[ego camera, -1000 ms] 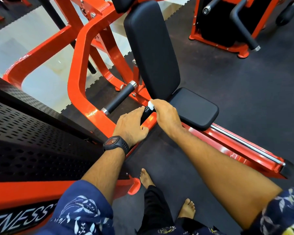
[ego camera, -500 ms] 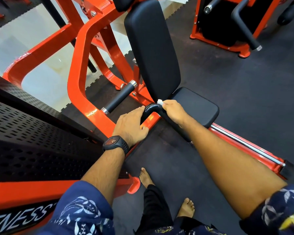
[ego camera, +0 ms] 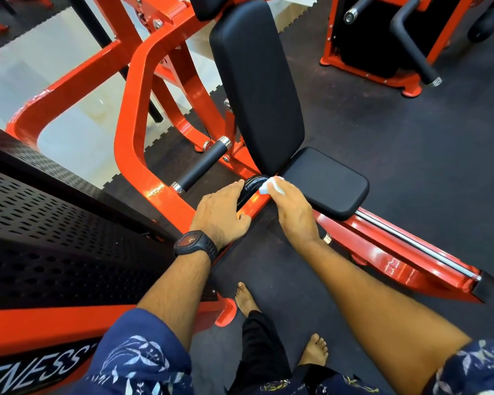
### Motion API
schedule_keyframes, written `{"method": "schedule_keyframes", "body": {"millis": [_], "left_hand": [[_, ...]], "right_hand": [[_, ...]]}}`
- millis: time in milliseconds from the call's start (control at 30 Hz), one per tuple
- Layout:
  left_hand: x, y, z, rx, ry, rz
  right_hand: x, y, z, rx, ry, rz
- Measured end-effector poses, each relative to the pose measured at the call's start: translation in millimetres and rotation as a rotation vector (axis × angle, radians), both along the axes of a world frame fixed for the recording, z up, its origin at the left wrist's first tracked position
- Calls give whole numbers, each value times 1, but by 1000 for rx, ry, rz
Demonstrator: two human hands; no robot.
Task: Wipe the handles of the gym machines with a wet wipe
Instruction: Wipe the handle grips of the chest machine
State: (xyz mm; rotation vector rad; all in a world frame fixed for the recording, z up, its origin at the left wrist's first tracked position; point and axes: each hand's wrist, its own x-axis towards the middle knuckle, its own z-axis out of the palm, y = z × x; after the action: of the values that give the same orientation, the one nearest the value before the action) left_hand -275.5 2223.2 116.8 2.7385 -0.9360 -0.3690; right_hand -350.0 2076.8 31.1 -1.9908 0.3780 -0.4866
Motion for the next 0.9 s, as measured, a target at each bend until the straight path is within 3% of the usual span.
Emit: {"method": "schedule_keyframes", "body": {"millis": [200, 300, 367, 533, 900], "left_hand": [[0, -1, 0, 19, 9, 6], [-1, -1, 0, -5, 3, 16], [-2, -1, 2, -13, -2, 12], [-2, -1, 2, -21, 13, 17], [1, -1, -3, -1, 5, 19]], "right_hand": [[-24, -39, -12, -567, 78, 208], [-12, -40, -16, -868, -94, 278], [2, -37, -14, -910, -147, 272], [-19, -37, -32, -890, -64, 205], [3, -36, -20, -972, -192, 236]]}}
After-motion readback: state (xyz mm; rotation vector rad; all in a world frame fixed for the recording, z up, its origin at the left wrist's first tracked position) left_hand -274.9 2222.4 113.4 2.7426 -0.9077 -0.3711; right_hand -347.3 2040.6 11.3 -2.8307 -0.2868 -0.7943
